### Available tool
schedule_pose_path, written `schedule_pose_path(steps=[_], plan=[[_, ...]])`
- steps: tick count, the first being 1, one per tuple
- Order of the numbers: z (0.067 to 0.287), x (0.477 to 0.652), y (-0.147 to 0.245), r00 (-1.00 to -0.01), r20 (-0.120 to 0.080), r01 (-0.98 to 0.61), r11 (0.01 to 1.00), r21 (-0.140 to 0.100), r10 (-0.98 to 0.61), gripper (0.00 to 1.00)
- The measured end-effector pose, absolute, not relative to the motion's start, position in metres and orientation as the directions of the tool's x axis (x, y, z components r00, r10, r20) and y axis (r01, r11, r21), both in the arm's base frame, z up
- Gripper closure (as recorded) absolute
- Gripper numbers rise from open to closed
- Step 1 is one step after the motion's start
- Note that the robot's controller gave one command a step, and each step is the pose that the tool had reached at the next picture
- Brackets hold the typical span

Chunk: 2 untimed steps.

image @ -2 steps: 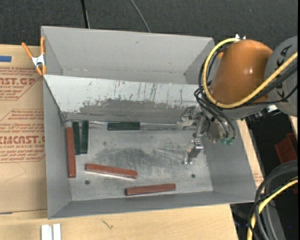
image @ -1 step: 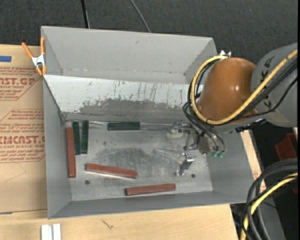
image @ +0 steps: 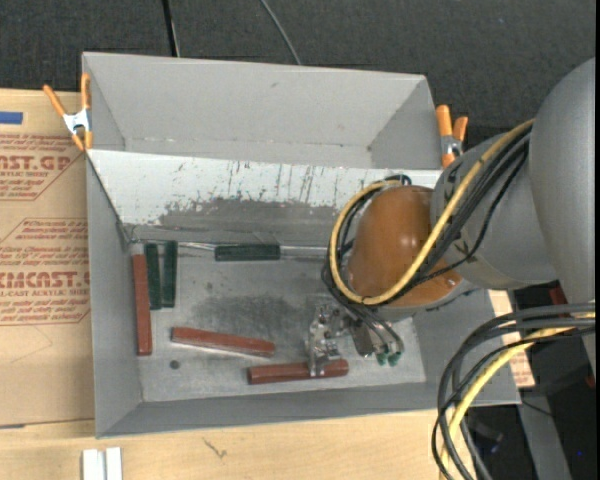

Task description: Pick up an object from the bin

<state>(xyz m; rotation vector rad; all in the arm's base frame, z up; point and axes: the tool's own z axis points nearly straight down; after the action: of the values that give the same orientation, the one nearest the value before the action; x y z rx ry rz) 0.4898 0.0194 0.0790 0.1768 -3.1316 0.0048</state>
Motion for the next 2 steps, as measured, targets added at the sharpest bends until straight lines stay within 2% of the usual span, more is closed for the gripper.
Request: schedule_pose_path(steps=[1, 2], plan=[[0.0774, 0.4967, 0.0216, -0.993, -0.033, -0.109, 0.994, -0.002, -0.109, 0.00], [0.0774, 0.4967, 0.0216, -0.993, -0.032, -0.110, 0.994, -0.002, -0.110, 0.00]])
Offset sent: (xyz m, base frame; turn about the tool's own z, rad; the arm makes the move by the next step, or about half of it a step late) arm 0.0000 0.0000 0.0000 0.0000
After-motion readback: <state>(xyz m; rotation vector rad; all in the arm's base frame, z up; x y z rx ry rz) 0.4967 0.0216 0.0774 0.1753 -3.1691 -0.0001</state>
